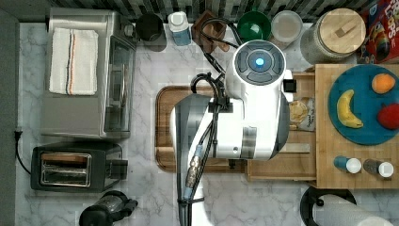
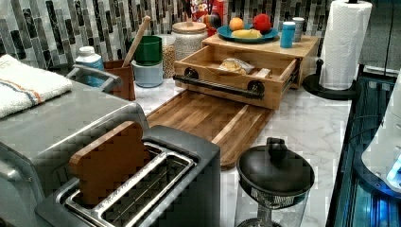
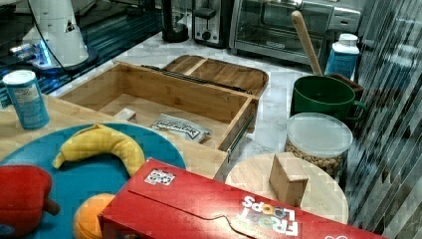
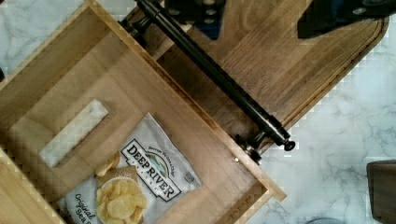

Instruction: Close the drawer.

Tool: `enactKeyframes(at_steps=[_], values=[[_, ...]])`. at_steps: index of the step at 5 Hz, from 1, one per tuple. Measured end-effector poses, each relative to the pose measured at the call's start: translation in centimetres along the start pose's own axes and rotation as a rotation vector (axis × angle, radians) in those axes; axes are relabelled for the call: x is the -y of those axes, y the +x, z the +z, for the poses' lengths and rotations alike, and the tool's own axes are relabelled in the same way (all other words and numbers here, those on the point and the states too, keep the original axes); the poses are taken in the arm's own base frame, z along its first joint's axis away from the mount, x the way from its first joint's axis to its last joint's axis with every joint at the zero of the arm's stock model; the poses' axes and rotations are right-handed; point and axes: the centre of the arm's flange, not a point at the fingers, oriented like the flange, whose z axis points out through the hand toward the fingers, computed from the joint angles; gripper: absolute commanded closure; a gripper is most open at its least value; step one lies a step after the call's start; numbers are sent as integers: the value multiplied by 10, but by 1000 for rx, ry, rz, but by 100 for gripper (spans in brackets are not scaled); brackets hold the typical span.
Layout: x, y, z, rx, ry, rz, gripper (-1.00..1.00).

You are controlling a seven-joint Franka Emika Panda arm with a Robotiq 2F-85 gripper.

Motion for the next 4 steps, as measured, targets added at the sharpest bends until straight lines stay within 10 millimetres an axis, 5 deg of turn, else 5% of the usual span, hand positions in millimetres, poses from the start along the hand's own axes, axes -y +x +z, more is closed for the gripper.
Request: enactKeyframes(at_steps=[2, 3, 4], values=[[-3, 1, 9, 10, -8, 4, 100], [-5, 3, 15, 18, -18, 8, -100], [-6, 1, 25, 41, -16, 12, -100]])
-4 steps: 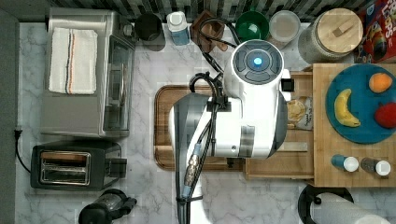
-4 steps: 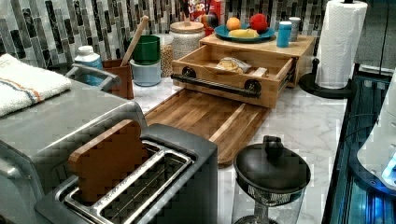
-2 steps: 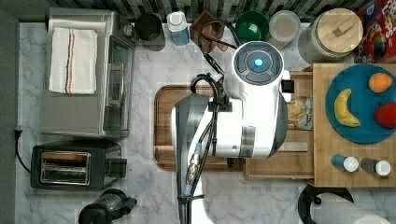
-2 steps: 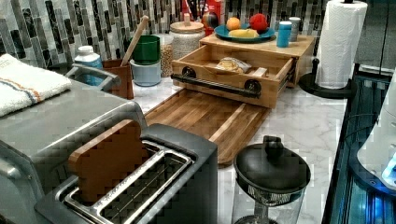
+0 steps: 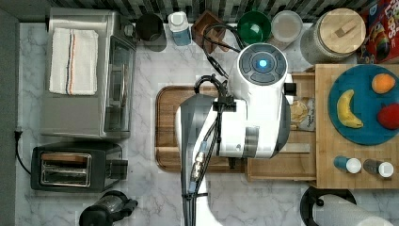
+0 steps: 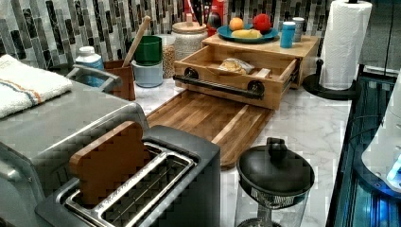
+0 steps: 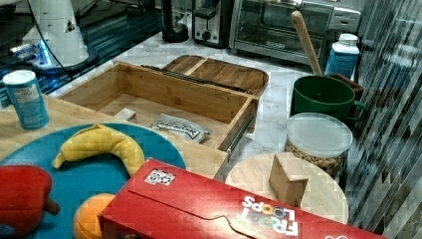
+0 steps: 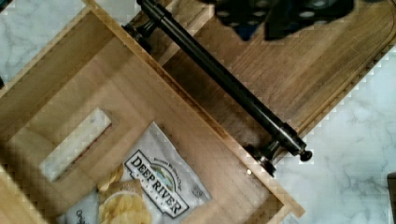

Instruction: Close the drawer.

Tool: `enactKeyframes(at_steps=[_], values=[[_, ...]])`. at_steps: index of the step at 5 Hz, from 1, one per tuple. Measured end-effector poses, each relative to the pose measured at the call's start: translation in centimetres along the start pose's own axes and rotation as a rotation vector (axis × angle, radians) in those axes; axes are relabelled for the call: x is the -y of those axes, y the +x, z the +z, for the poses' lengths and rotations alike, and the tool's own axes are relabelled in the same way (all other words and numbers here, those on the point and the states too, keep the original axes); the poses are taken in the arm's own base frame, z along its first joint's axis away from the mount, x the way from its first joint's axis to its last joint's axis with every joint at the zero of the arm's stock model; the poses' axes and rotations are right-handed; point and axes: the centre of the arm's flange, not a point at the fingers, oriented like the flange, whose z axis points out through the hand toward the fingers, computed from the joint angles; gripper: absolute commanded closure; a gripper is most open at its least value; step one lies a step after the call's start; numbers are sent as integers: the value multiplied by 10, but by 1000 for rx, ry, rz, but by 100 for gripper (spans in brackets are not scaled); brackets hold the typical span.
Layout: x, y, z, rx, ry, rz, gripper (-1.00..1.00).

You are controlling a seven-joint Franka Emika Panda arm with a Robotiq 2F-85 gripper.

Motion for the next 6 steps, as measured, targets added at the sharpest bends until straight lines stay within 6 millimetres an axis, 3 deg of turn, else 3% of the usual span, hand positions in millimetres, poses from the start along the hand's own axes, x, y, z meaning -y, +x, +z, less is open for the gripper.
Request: enactKeyframes(at_steps=[1, 3, 4, 6], values=[[3, -6, 9, 17, -9, -14, -100], [25, -28, 28, 56, 71, -354, -100], [37, -37, 39, 20, 98, -478, 100], [43, -68, 79, 80, 55, -569, 100]])
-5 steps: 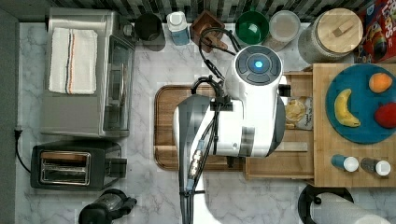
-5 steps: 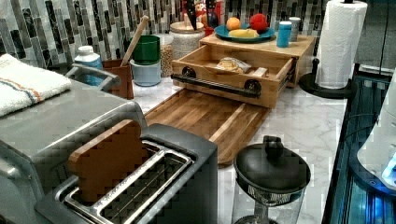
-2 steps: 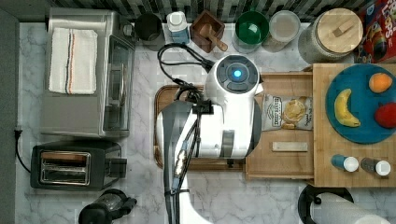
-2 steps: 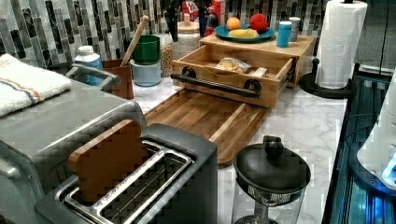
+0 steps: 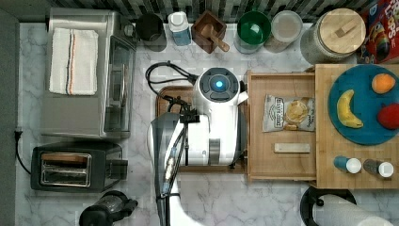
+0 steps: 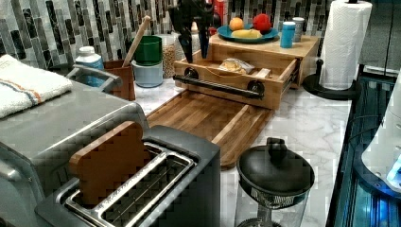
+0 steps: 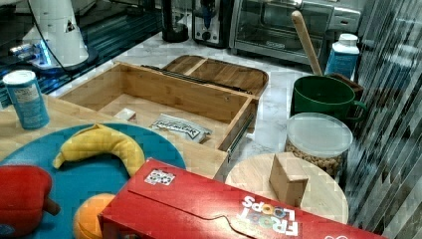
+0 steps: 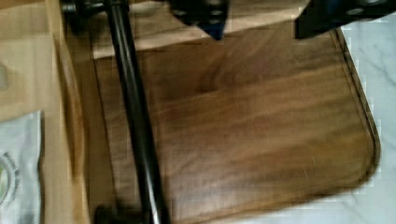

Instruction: Close the drawer.

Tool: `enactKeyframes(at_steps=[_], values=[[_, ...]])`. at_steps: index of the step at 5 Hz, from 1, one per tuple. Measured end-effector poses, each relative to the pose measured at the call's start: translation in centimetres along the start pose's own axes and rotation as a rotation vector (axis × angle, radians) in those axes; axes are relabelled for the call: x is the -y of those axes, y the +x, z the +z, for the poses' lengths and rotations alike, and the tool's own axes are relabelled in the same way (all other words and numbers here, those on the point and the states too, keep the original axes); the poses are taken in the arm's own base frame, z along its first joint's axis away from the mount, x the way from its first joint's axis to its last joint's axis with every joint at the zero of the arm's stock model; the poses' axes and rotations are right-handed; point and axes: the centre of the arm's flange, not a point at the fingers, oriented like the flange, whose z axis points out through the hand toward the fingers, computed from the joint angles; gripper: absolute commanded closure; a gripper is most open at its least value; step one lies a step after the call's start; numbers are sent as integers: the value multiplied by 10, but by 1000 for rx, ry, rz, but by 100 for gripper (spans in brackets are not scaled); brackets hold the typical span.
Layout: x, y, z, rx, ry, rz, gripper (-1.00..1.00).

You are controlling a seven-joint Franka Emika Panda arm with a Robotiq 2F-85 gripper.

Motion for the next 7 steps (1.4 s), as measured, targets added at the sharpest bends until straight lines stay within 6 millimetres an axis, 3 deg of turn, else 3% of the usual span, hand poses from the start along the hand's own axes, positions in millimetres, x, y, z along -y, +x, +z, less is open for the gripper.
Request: enactKeyframes(at_steps=[2, 4, 5, 7], values=[[9, -9, 44, -28, -2, -82, 100], [14, 2, 84, -137, -37, -154, 100], [1, -6, 107, -82, -79, -215, 100], [-25, -8, 125, -40, -149, -326, 100]])
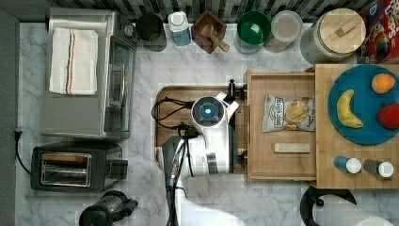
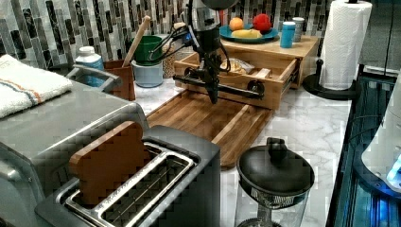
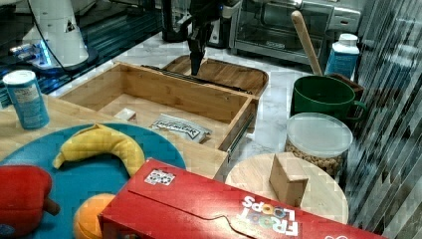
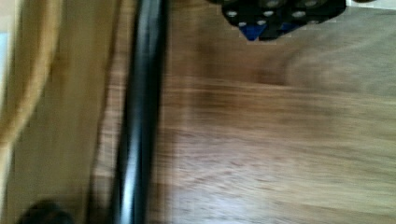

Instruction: Close the drawer.

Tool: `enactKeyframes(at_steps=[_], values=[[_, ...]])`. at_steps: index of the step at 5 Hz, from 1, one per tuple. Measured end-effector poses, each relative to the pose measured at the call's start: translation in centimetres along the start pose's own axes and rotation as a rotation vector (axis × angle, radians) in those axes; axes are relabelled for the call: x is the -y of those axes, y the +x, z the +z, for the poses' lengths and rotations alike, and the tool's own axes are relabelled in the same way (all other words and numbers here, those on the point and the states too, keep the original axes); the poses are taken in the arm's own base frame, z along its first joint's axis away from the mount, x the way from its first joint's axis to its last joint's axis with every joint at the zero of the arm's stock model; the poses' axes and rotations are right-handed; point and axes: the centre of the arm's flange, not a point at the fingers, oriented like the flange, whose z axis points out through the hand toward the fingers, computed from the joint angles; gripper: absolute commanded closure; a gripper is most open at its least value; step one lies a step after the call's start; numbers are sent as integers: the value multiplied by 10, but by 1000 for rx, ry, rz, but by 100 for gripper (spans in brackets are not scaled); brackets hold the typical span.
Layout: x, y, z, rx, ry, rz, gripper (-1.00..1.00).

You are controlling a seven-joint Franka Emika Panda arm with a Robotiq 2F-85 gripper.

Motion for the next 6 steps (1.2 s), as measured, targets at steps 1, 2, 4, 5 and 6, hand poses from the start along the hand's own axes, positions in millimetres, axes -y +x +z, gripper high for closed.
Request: enactKeyframes(at_steps=[1, 2, 4, 5, 6], values=[[-20, -2, 8, 14, -25, -32, 100], [-33, -2, 17, 30, -19, -43, 100], [-44, 13, 29, 50, -5, -194, 100], [-60, 13, 29, 62, 20, -157, 100], [-87, 14, 24, 60, 23, -101, 100]])
